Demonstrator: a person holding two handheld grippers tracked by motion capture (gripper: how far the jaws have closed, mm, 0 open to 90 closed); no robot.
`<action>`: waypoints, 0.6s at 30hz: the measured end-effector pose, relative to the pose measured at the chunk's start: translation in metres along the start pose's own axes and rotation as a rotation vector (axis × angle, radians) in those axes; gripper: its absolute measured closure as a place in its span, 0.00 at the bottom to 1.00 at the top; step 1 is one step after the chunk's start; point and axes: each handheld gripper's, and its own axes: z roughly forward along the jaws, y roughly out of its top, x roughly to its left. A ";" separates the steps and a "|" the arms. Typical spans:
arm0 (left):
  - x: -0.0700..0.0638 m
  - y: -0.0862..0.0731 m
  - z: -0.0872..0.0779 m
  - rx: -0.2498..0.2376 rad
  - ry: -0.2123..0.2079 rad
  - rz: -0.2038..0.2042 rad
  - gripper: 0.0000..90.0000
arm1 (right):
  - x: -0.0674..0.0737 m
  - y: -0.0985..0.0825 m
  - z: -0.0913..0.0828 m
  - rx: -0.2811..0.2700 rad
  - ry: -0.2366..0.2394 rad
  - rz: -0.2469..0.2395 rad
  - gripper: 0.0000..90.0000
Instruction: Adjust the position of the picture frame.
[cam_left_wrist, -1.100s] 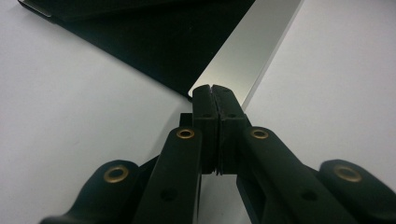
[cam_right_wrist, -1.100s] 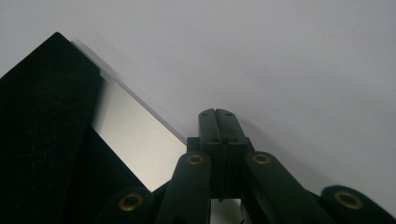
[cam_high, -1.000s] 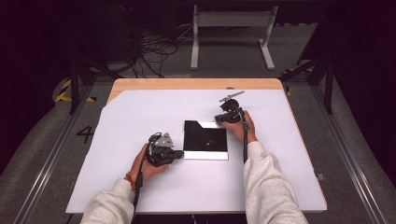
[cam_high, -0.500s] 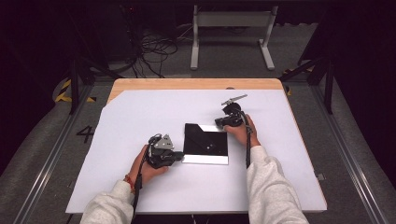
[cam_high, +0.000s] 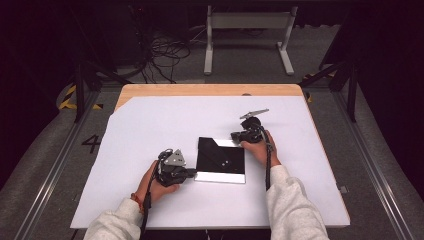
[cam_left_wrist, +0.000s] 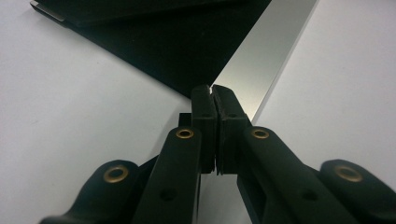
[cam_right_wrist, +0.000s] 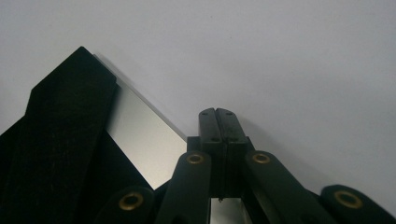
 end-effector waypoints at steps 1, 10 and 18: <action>-0.001 0.000 0.000 -0.003 -0.004 -0.002 0.99 | 0.000 -0.002 0.000 -0.013 0.006 0.007 1.00; -0.007 0.000 -0.001 0.011 -0.015 0.019 1.00 | 0.003 -0.002 -0.002 0.010 0.011 -0.016 1.00; -0.017 -0.001 -0.002 0.018 -0.010 0.032 1.00 | 0.008 -0.006 -0.005 0.016 0.002 -0.039 1.00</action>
